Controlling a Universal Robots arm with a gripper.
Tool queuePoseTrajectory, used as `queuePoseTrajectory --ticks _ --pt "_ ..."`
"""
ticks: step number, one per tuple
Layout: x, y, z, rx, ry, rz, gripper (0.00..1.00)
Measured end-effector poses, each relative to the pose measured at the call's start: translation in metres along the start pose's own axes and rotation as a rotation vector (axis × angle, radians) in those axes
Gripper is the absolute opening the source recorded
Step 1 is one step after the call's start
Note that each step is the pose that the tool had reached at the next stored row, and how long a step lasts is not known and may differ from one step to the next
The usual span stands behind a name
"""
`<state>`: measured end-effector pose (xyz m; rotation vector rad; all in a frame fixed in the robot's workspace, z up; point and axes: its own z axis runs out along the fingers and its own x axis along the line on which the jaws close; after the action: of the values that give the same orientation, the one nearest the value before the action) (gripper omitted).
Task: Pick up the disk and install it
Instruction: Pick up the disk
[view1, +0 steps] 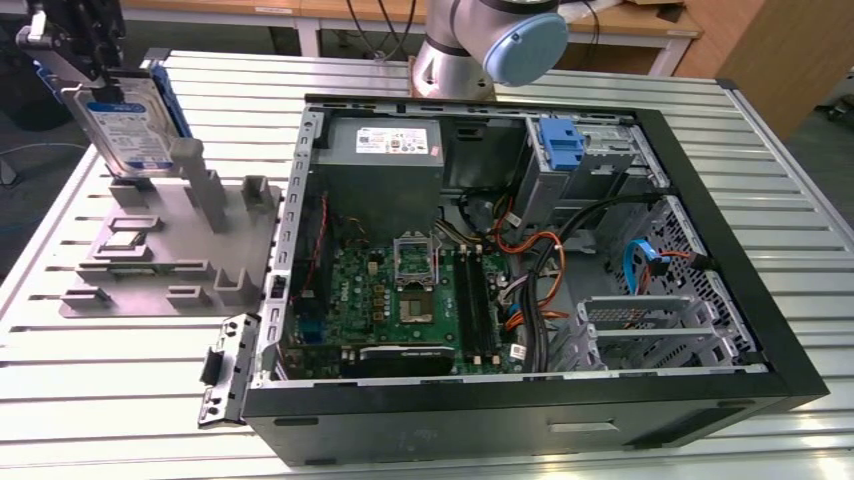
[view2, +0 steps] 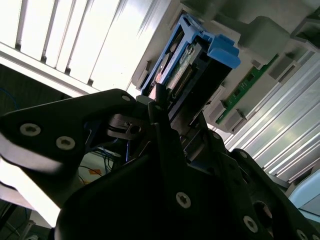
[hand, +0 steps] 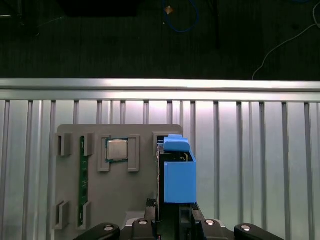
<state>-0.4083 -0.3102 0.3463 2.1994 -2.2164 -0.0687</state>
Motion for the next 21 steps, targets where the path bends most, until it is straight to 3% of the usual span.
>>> queuePoseTrajectory --ticks 21 --pt "-0.0002 0.0003 -0.0082 -0.0001 0.0001 0.0 0.35"
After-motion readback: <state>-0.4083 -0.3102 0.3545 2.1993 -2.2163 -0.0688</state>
